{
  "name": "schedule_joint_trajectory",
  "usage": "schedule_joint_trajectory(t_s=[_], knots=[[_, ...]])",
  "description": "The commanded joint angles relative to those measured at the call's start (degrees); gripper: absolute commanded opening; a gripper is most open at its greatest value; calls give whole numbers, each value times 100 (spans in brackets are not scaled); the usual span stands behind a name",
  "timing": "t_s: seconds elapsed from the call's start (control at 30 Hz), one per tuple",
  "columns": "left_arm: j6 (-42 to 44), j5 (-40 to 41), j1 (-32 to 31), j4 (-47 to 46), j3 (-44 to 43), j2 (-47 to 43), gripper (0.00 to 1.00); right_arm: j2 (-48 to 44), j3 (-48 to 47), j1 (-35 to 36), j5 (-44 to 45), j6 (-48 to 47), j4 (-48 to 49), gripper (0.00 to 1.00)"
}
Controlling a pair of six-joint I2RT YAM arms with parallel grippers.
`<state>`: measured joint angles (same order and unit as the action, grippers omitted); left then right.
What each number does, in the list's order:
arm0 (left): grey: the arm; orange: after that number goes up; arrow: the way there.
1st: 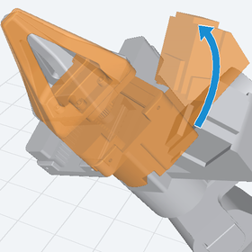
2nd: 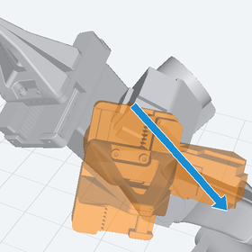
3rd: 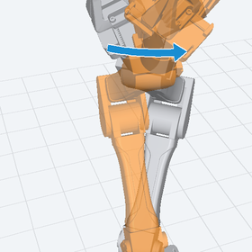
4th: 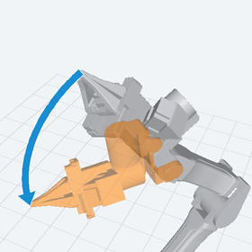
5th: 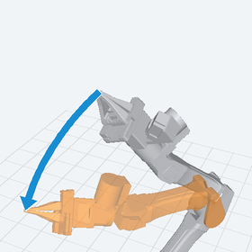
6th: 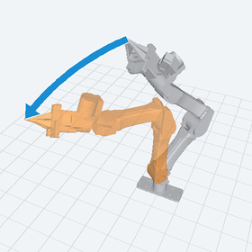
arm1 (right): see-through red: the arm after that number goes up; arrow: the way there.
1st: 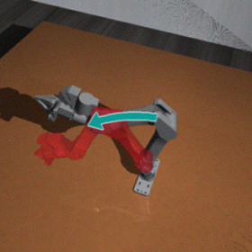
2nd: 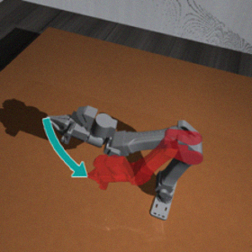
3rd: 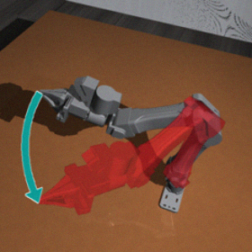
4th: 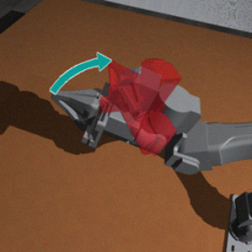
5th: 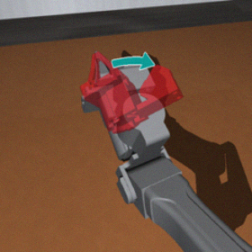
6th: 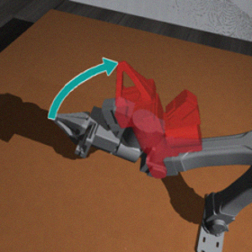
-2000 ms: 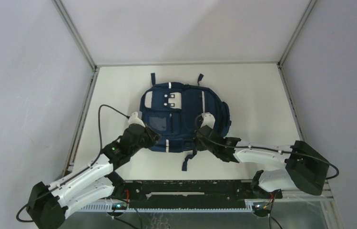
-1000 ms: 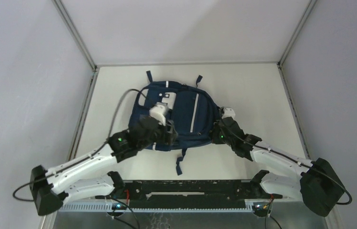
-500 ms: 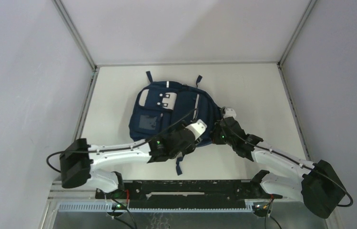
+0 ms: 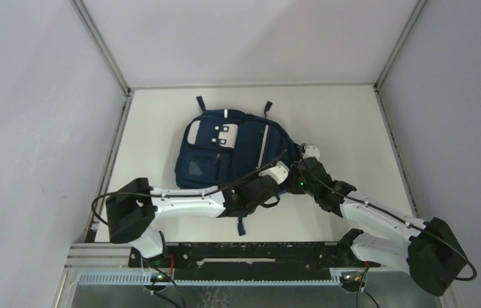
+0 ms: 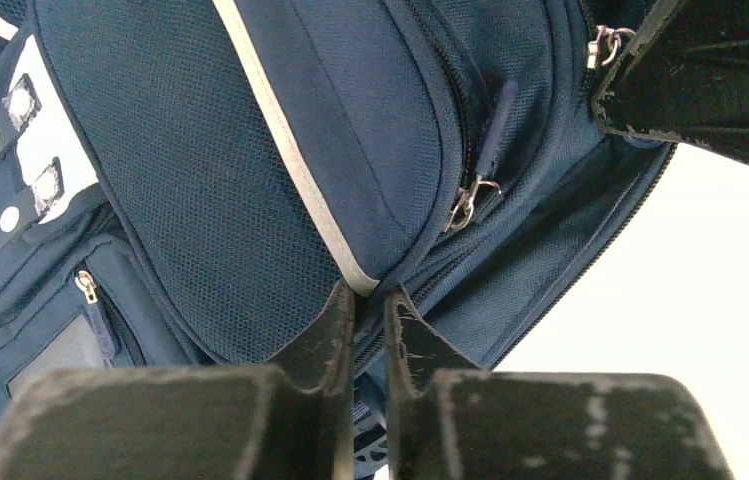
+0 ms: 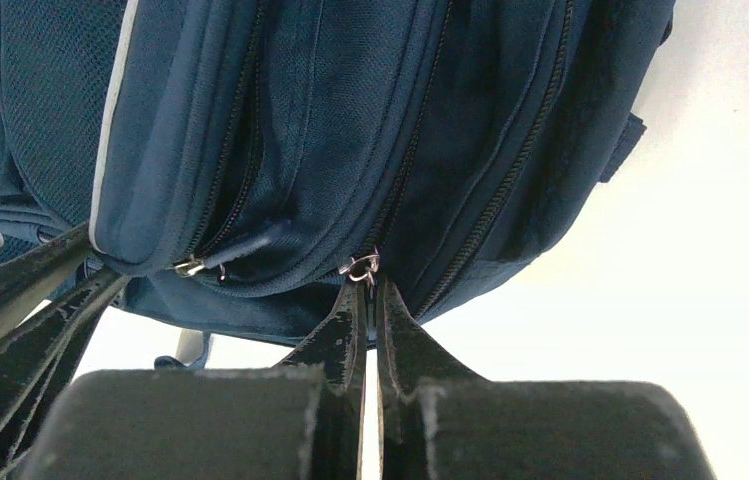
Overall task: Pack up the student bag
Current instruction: Zip the student bag at the center of the board.
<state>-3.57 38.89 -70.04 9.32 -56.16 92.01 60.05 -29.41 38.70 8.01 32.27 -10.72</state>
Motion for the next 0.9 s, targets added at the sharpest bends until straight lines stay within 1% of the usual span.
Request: schedule_joint_trajectory(t_s=[0.0, 0.03, 0.07, 0.23, 0.4, 0.5, 0.67, 0.8, 0.87], knots=[[-151, 419, 302, -180, -88, -234, 6, -88, -30, -152, 162, -16, -203, 0], [-163, 209, 359, -177, 5, -374, 1, -87, -30, -178, 151, -23, -210, 0], [-194, 40, 407, -161, 112, -512, 0, -96, -30, -205, 149, -34, -220, 0], [-325, -271, 578, -191, 809, -1349, 0, -203, -30, -438, 304, -52, -285, 0], [-380, -556, 750, -169, 1571, -2382, 0, -192, -43, -965, -100, -298, -58, 0], [-381, -701, 818, -24, 1872, -2943, 0, -155, -112, -1307, -370, -375, 27, 0], [-290, -580, 895, 257, 2259, -3853, 0, -101, -296, -1593, -496, -470, 230, 0], [-214, -547, 904, -128, 2673, -4535, 0, 433, -457, -1894, -735, -515, 717, 0], [-262, -539, 904, -222, 2756, -4713, 0, 808, -659, -1989, -995, -556, 754, 0]])
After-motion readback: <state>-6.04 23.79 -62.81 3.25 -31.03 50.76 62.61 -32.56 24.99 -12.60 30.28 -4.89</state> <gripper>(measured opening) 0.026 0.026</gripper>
